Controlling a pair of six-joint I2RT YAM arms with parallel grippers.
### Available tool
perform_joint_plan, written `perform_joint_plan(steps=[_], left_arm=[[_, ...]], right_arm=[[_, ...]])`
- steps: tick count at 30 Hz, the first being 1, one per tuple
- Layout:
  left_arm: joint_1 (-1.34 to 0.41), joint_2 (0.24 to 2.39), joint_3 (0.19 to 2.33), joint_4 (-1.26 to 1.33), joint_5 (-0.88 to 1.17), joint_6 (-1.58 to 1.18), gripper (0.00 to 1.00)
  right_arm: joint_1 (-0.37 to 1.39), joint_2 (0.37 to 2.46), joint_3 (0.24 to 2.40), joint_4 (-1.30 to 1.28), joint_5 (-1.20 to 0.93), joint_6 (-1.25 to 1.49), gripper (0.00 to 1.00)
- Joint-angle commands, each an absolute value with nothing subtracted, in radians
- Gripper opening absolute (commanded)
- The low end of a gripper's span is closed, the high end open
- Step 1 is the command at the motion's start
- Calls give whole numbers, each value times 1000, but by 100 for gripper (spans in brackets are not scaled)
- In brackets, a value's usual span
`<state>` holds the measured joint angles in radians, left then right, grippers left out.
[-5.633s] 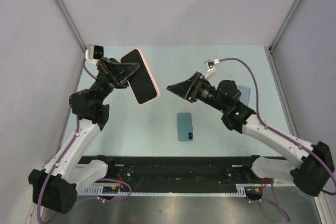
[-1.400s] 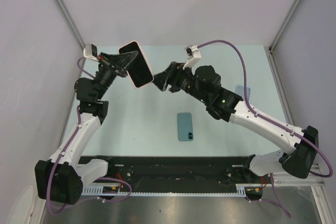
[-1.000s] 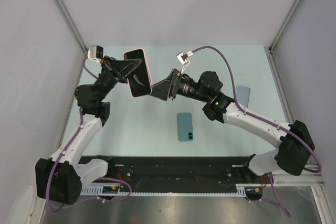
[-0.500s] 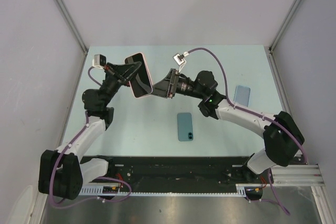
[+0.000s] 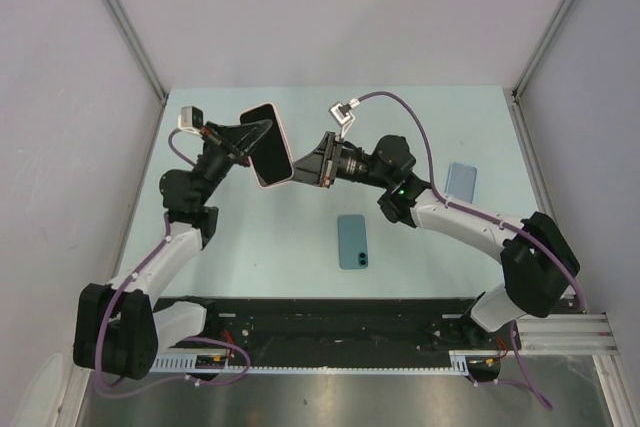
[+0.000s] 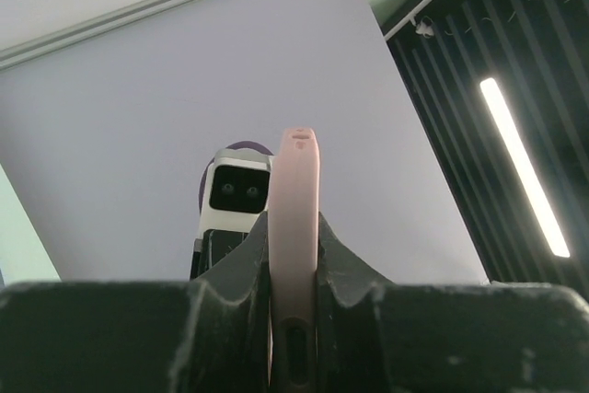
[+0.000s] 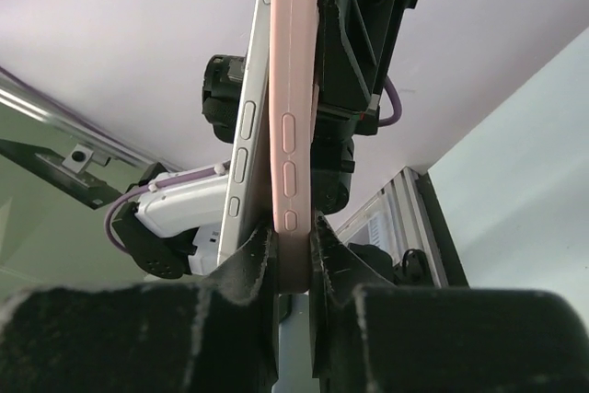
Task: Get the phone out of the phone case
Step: Remove the phone case from the phone.
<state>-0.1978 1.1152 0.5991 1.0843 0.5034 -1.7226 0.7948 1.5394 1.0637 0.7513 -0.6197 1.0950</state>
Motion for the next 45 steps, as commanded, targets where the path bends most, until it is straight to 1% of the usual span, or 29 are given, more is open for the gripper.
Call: perform_joint_plan(steps=[1,2,4,5,7,8,11,15,19,22,29,35,38,45], left_arm=[[-258,1100,635,1184,683,-1752,7],[-255,1100,632,1130,689,-1734,15],[-252,1091,629,1071,701,-1675,28],[-249,1086,623,1033,706,-1657,46],[-244,1071,624,987,710,-1605,65],[-239,1065,635,932,719,-1585,80],[-233,1046,678,793,732,-1491,100],[-235,1019,730,597,733,-1356,100],[-233,996,778,291,693,-1158,100],[-233,982,776,224,658,-1106,100],[-235,1008,776,227,664,-1104,100],[-236,1017,772,227,666,-1101,100],[-239,1023,765,232,669,-1103,100],[-245,1025,762,241,675,-1100,100]], right_arm=[[770,1519,1058,584,-468,1054,0],[766,1500,1058,543,-447,1023,0],[736,1486,1034,473,-443,1014,0],[726,1467,1016,469,-439,1020,0],[709,1439,977,448,-423,1020,0],[692,1427,948,434,-405,1019,0],[664,1373,924,345,-362,976,0],[637,1284,923,183,-258,871,0],[600,1218,923,14,-152,751,0],[588,1175,925,-92,-66,675,0],[594,1138,927,-259,126,540,0],[617,1175,928,-412,282,448,0],[638,1206,928,-456,322,417,0],[690,1373,922,-471,331,387,0]])
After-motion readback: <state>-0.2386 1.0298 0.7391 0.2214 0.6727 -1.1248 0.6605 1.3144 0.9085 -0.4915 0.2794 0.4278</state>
